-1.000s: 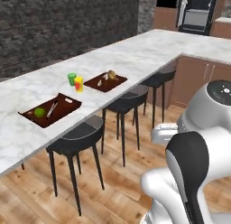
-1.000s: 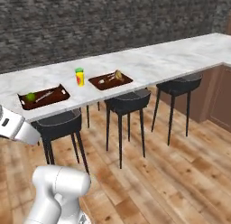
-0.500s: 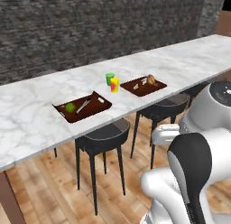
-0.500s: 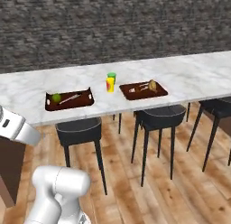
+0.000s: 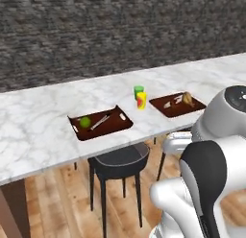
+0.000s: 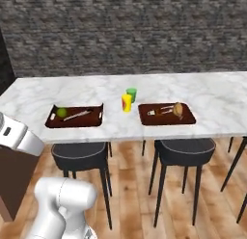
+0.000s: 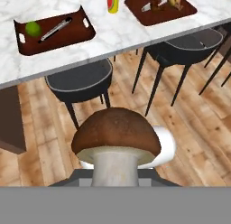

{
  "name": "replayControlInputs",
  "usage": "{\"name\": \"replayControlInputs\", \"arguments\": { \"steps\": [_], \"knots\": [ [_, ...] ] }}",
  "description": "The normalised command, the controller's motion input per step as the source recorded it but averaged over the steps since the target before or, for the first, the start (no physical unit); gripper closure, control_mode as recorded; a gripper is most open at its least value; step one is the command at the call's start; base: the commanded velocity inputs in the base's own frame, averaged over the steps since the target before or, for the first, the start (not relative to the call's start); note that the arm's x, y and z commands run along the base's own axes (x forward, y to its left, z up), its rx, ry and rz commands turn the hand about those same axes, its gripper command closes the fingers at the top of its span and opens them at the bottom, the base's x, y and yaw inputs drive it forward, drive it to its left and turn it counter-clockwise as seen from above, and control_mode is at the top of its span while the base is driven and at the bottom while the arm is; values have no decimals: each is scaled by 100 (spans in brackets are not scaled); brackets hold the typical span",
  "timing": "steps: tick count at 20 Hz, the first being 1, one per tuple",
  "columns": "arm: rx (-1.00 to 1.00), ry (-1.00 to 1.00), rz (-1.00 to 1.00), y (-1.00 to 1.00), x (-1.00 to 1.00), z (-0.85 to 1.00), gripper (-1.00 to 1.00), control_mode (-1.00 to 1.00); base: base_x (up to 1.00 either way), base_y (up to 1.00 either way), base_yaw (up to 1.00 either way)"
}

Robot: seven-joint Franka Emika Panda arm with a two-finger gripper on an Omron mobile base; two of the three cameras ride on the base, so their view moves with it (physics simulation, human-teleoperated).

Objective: Gather the mushroom and lime from the fridge and place them on a tray on the dining counter. Then gather the chicken drumsticks from the fridge and place them on the other tray.

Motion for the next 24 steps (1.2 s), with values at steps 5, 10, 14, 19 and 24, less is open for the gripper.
{"name": "replayControlInputs", "arguments": {
  "steps": [5,10,14,19,24],
  "knots": [
    [0,0,0,0,0,0,100,100,65,-38,35],
    [0,0,0,0,0,0,100,100,83,-22,35],
    [0,0,0,0,0,0,100,100,87,-25,35],
    [3,2,7,-8,20,0,100,-100,75,-27,27],
    [11,12,29,-38,100,-6,100,-100,0,0,0]
  ]
}}
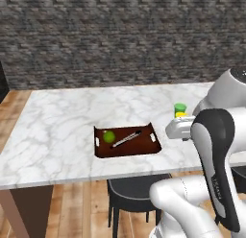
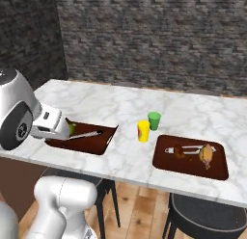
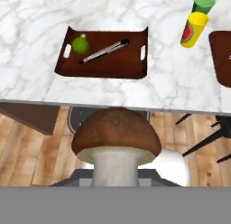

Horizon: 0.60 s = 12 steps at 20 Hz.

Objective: Gather the mushroom and lime from the fridge and place them on a tray on the dining counter. Then gather the chicken drumsticks from the fridge and place them on the other tray.

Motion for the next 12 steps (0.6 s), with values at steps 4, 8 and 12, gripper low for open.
{"name": "replayControlInputs", "arguments": {
  "steps": [4,8,12],
  "knots": [
    [4,17,14,-12,100,-21,100,-100,0,0,0],
    [0,22,0,0,89,-40,100,-100,0,0,0],
    [0,14,0,0,32,-46,100,-100,0,0,0]
  ]
}}
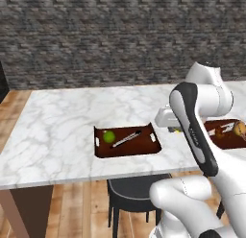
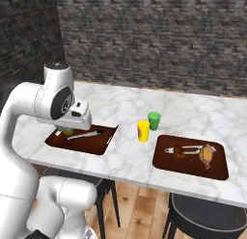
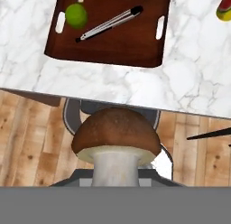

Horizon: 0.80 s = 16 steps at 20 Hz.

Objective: Gather the mushroom and lime from the fridge and place them on a tray on the dining counter. Then gather the chicken drumsticks from the fridge and place them on the other tray.

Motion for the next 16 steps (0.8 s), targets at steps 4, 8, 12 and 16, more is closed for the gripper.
{"name": "replayControlInputs", "arguments": {
  "steps": [4,8,12,16],
  "knots": [
    [0,5,-1,0,32,-48,100,-100,0,0,0],
    [-4,0,-15,5,48,-46,100,-100,0,0,0],
    [-4,0,-21,4,42,-46,100,-100,0,0,0],
    [-1,5,-21,2,35,-36,100,-100,0,0,0]
  ]
}}
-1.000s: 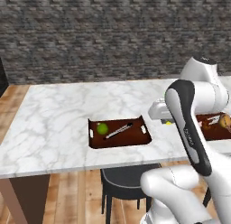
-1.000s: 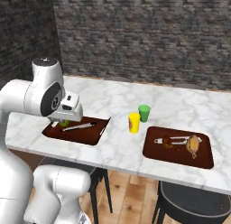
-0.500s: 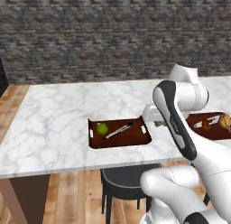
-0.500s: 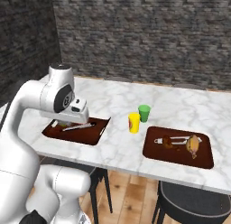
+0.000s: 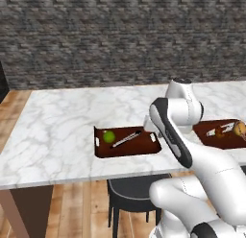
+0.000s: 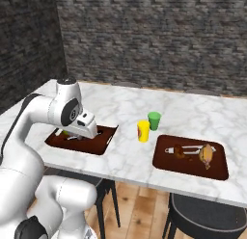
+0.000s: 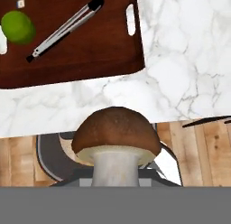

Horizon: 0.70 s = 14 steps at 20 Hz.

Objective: Gather the mushroom and lime from the fridge and place them on a tray on the dining counter. Then gather the chicken drumsticks from the fridge and place them on the other tray.

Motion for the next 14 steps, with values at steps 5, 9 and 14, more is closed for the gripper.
{"name": "replayControlInputs", "arguments": {
  "steps": [5,9,14],
  "knots": [
    [0,11,-20,0,44,-24,100,-100,0,0,0],
    [0,7,-17,0,41,-19,100,-100,0,0,0],
    [0,7,-13,0,36,-22,100,-100,0,0,0]
  ]
}}
